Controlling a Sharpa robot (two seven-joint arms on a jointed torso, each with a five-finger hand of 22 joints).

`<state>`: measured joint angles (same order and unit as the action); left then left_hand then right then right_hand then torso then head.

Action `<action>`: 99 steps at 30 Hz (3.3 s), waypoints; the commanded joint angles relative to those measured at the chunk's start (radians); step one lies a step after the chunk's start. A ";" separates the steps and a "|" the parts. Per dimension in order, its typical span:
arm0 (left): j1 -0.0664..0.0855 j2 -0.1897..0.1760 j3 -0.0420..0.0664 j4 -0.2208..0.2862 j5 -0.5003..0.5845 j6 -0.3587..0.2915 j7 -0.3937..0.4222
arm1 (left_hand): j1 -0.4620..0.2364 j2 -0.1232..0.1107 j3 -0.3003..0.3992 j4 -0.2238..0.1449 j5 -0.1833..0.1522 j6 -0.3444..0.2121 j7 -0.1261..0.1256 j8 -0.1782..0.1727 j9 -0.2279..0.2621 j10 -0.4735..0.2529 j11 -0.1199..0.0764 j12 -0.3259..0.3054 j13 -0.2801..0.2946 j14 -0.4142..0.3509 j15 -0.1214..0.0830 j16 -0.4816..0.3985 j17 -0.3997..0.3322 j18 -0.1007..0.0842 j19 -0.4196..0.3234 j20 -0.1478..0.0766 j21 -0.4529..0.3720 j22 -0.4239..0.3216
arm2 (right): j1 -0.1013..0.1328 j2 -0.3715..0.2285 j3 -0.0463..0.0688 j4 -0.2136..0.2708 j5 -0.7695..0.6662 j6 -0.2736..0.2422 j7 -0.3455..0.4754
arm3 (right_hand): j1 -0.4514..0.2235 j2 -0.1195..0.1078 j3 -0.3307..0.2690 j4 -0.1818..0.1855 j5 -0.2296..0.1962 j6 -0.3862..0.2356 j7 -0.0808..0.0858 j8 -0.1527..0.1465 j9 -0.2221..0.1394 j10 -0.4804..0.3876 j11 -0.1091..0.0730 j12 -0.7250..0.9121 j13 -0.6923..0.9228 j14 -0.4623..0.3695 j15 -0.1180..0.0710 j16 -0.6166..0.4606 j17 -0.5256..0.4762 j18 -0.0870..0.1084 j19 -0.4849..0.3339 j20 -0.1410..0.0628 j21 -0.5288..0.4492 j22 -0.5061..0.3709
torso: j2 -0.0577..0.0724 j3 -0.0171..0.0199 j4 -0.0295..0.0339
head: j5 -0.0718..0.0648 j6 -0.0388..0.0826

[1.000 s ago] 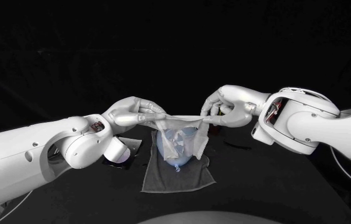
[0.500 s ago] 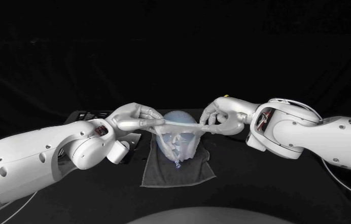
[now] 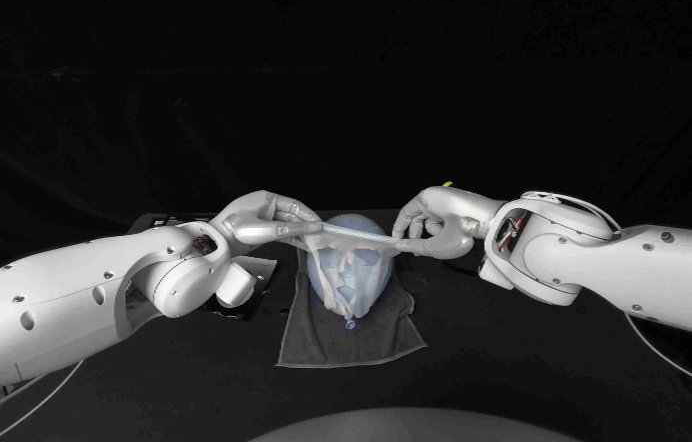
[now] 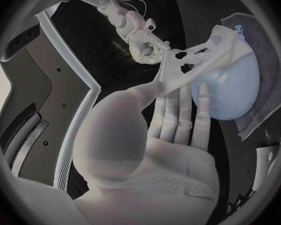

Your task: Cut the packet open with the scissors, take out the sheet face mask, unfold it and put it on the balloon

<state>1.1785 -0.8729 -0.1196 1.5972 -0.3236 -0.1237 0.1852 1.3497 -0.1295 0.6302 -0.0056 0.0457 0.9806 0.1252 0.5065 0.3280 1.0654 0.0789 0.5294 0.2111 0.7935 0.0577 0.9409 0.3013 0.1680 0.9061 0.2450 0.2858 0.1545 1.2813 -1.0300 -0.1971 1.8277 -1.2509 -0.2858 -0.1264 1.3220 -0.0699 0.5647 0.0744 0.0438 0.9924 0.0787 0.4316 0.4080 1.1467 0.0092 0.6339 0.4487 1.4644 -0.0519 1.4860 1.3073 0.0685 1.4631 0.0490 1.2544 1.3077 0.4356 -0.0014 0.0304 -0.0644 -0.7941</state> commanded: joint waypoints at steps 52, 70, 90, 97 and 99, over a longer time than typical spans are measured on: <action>0.107 0.211 -0.001 -0.319 -0.106 -0.083 -0.162 | 0.002 0.007 -0.008 0.000 0.003 0.008 0.001 0.000 0.003 0.008 -0.005 -0.001 -0.002 0.013 -0.001 0.006 -0.002 0.011 0.000 -0.003 0.010 0.006 | 0.126 0.260 0.003 -0.359 -0.006 0.084 -0.141 | 0.002 0.008 0.013 0.002 0.005 0.002 0.001 0.009 0.011 -0.014 0.000 0.013 0.008 0.059 -0.007 0.006 0.013 -0.007 0.008 -0.002 -0.001 0.181 | 0.035 0.0024 -0.0027 | -0.016 0.011; 0.099 0.298 -0.003 -0.429 -0.143 -0.147 -0.284 | 0.003 0.008 -0.008 0.000 0.003 0.008 0.002 -0.002 0.002 0.007 -0.004 -0.002 -0.003 0.014 -0.001 0.006 -0.003 0.011 -0.001 -0.004 0.014 0.008 | 0.077 0.378 0.003 -0.534 0.018 0.080 -0.148 | 0.002 0.008 0.022 0.002 0.005 -0.008 0.003 0.011 0.010 -0.025 0.002 0.014 0.012 0.059 -0.005 0.005 0.010 -0.006 0.006 -0.001 -0.008 0.179 | 0.057 0.0083 -0.0082 | -0.010 0.014; 0.081 0.351 -0.003 -0.496 -0.213 -0.276 -0.358 | 0.005 0.011 -0.006 0.003 0.004 0.005 0.004 -0.007 0.000 0.004 -0.002 -0.005 -0.005 0.011 0.001 0.005 -0.005 0.009 -0.007 -0.004 0.018 0.011 | 0.030 0.469 0.004 -0.669 0.064 -0.014 -0.114 | 0.004 0.008 0.032 -0.002 0.005 -0.018 0.008 0.014 0.010 -0.036 0.005 0.016 0.017 0.059 -0.003 0.004 0.007 -0.005 0.004 0.000 -0.015 0.177 | 0.074 0.0087 -0.0110 | -0.010 0.024; 0.079 0.358 -0.003 -0.503 -0.198 -0.286 -0.362 | -0.023 -0.006 -0.015 0.025 0.003 -0.017 0.008 -0.030 -0.009 -0.006 0.005 -0.012 -0.010 0.002 0.008 0.009 -0.007 0.006 -0.022 0.000 0.021 0.015 | 0.028 0.476 0.004 -0.680 0.122 -0.041 -0.089 | -0.035 -0.019 0.019 0.020 0.004 -0.090 0.041 -0.012 -0.004 -0.129 0.038 -0.055 -0.019 0.057 0.023 0.001 -0.001 -0.004 -0.001 0.016 -0.034 0.173 | 0.076 0.0081 -0.0116 | -0.009 0.023; 0.079 0.360 -0.003 -0.504 -0.197 -0.281 -0.378 | -0.056 -0.039 -0.019 0.053 0.003 -0.070 0.030 -0.079 -0.031 -0.042 0.025 -0.032 -0.020 -0.014 0.019 0.014 -0.006 0.005 -0.037 0.007 0.016 0.013 | 0.027 0.478 0.004 -0.684 0.138 -0.039 -0.085 | -0.072 -0.046 -0.002 0.050 0.008 -0.154 0.079 -0.057 -0.028 -0.183 0.072 -0.119 -0.062 0.051 0.052 -0.006 -0.023 0.001 -0.015 0.035 -0.077 0.161 | 0.076 0.0084 -0.0119 | -0.008 0.024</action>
<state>1.2568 -0.5160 -0.1231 1.0941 -0.5173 -0.3732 -0.1643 1.3063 -0.1620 0.6125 0.0412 0.0531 0.9240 0.1520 0.4390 0.3033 1.0357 0.1034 0.5020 0.1930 0.7835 0.0745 0.9478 0.2953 0.1607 0.8744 0.2511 0.3016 0.1680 1.3090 -0.5530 -0.1936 1.1466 -1.1563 -0.2998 -0.2284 1.2628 -0.1104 0.5659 0.1155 0.0525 0.8575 0.1459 0.3872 0.3868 0.9768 0.0740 0.5295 0.3969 1.4648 -0.0079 1.4852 1.2902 0.0685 1.4502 0.0777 1.1866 1.3075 0.5101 0.0069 0.0190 -0.0738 -0.7705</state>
